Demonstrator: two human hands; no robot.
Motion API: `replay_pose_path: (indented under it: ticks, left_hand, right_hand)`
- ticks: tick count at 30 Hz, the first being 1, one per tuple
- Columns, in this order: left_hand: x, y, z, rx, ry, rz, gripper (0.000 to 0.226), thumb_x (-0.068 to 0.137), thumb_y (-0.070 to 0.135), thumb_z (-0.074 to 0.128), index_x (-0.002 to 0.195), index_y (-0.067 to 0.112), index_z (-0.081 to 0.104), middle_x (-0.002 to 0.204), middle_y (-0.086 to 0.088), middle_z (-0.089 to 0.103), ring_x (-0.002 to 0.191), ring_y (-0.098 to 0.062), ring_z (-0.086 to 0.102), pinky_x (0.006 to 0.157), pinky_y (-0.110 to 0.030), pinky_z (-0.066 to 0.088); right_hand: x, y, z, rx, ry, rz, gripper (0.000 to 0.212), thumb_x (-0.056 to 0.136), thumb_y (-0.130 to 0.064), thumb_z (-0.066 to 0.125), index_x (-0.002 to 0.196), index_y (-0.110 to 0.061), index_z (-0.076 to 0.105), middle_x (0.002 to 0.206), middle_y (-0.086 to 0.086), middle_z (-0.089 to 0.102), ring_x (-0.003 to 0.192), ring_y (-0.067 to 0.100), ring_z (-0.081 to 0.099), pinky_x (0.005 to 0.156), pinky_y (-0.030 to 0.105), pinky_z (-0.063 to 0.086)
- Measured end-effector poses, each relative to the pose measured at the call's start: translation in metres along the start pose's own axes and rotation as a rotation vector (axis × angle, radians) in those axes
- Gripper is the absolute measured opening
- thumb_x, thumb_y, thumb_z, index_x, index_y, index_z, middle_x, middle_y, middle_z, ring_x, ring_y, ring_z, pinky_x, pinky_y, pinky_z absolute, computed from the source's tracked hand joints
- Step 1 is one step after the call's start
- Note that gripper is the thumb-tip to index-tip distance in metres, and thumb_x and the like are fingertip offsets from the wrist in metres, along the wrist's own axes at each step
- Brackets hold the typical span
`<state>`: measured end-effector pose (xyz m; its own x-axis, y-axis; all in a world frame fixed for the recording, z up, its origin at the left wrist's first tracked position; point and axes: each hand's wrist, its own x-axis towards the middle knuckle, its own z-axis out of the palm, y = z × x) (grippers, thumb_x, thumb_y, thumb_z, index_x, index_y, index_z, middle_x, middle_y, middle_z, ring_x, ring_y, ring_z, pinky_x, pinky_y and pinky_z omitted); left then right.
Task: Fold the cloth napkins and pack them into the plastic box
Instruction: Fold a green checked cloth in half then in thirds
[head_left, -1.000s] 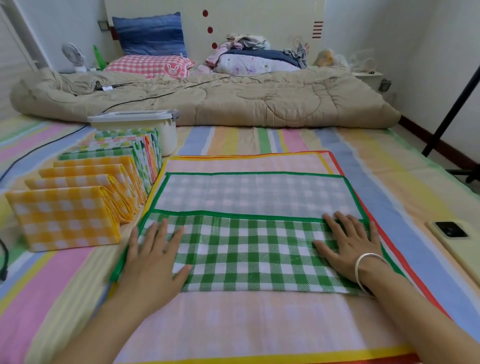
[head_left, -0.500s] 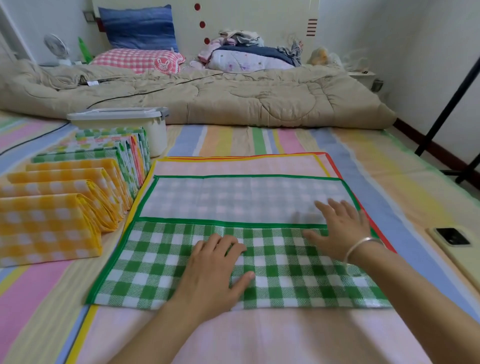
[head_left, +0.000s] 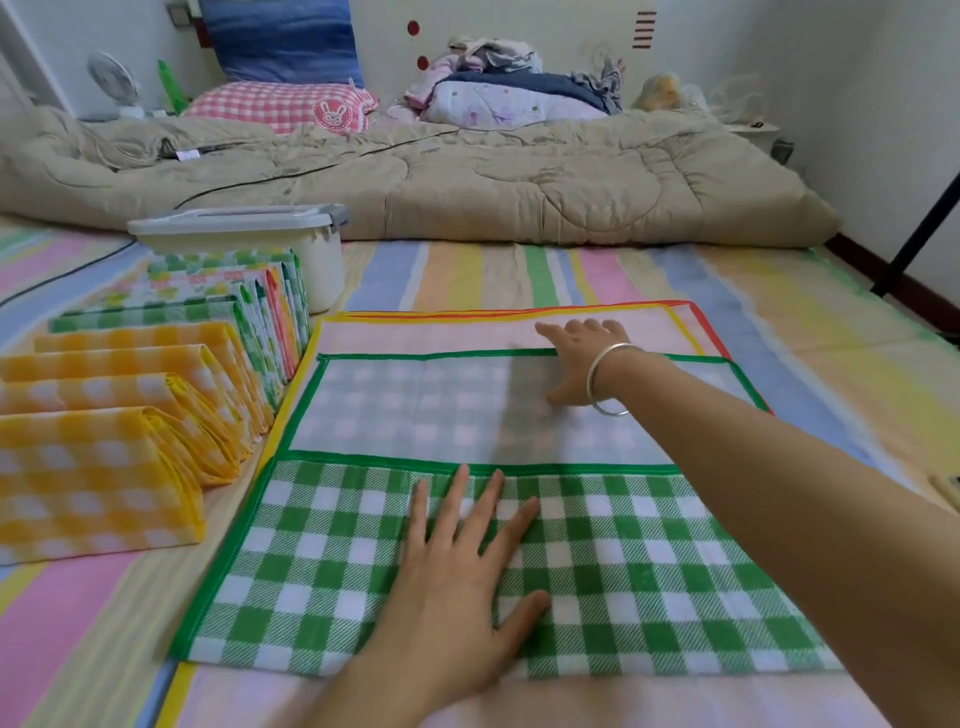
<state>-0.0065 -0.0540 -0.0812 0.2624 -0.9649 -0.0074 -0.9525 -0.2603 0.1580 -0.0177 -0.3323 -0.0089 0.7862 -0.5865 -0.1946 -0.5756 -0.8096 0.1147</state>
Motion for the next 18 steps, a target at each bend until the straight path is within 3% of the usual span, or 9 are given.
replay_pose_path:
  ticks: [3,6,10,13,14,16,17,18]
  left_hand:
    - [0.002,-0.002,0.001,-0.003,0.033,-0.001,0.078,0.085,0.079,-0.004,0.156,0.047,-0.006,0.165,0.008,-0.018,0.146,-0.021,-0.034,0.117,-0.056,-0.016]
    - [0.003,-0.003,0.005,0.019,0.001,-0.011,0.075,0.09,0.076,0.009,0.156,0.044,-0.006,0.164,0.008,-0.02,0.146,-0.021,-0.033,0.118,-0.056,-0.016]
    - [0.003,-0.002,0.003,0.017,0.006,-0.017,0.079,0.088,0.079,0.003,0.157,0.042,-0.005,0.165,0.007,-0.018,0.148,-0.022,-0.031,0.118,-0.055,-0.017]
    - [0.002,-0.002,0.002,-0.016,0.021,-0.008,0.084,0.082,0.08,-0.002,0.157,0.042,-0.002,0.165,0.006,-0.014,0.15,-0.025,-0.026,0.118,-0.056,-0.015]
    - [0.003,-0.003,0.004,-0.027,0.037,-0.008,0.082,0.085,0.08,0.003,0.158,0.042,0.006,0.167,0.004,-0.005,0.152,-0.027,-0.017,0.119,-0.058,-0.01]
    - [0.002,-0.002,0.001,-0.065,0.121,0.014,0.07,0.092,0.073,0.028,0.15,0.034,0.039,0.158,-0.002,0.037,0.148,-0.032,0.025,0.119,-0.06,0.018]
    - [0.0,0.0,0.0,-0.078,0.229,0.05,0.059,0.091,0.065,0.041,0.134,0.029,0.057,0.135,-0.001,0.06,0.129,-0.028,0.051,0.108,-0.051,0.04]
    - [-0.004,0.002,0.0,-0.091,0.366,0.079,0.042,0.089,0.055,0.048,0.111,0.025,0.067,0.104,0.002,0.07,0.099,-0.023,0.065,0.086,-0.036,0.053]
  right_hand:
    - [-0.005,0.0,-0.013,-0.059,0.152,0.002,0.066,0.089,-0.047,0.057,0.146,-0.025,0.034,0.142,0.004,0.049,0.132,0.027,0.037,0.107,0.039,0.027]
    - [-0.033,-0.003,-0.031,0.08,0.387,-0.009,0.029,0.094,-0.032,0.053,0.121,-0.023,0.06,0.115,0.003,0.065,0.111,0.026,0.05,0.086,0.034,0.034]
    - [-0.104,-0.009,-0.036,0.31,0.587,-0.115,0.013,0.092,-0.026,0.059,0.095,-0.017,0.068,0.094,0.004,0.067,0.091,0.026,0.056,0.072,0.036,0.044]
    - [-0.164,-0.017,-0.014,0.325,0.73,-0.201,0.004,0.086,-0.022,0.068,0.084,-0.019,0.068,0.078,-0.004,0.062,0.075,0.022,0.055,0.058,0.038,0.048]
    - [-0.18,-0.022,-0.004,0.319,0.739,-0.21,0.005,0.083,-0.021,0.071,0.081,-0.02,0.067,0.074,-0.006,0.06,0.07,0.019,0.054,0.053,0.036,0.048]
    - [-0.203,-0.032,0.02,0.311,0.728,-0.202,0.01,0.078,-0.019,0.076,0.078,-0.021,0.067,0.07,-0.008,0.058,0.065,0.017,0.052,0.047,0.033,0.046]
    - [-0.211,-0.036,0.033,0.309,0.725,-0.203,0.013,0.074,-0.018,0.079,0.077,-0.022,0.067,0.07,-0.008,0.058,0.065,0.017,0.053,0.045,0.031,0.045]
    - [-0.216,-0.039,0.045,0.313,0.725,-0.207,0.017,0.071,-0.016,0.082,0.077,-0.022,0.067,0.07,-0.008,0.059,0.065,0.018,0.054,0.044,0.031,0.045]
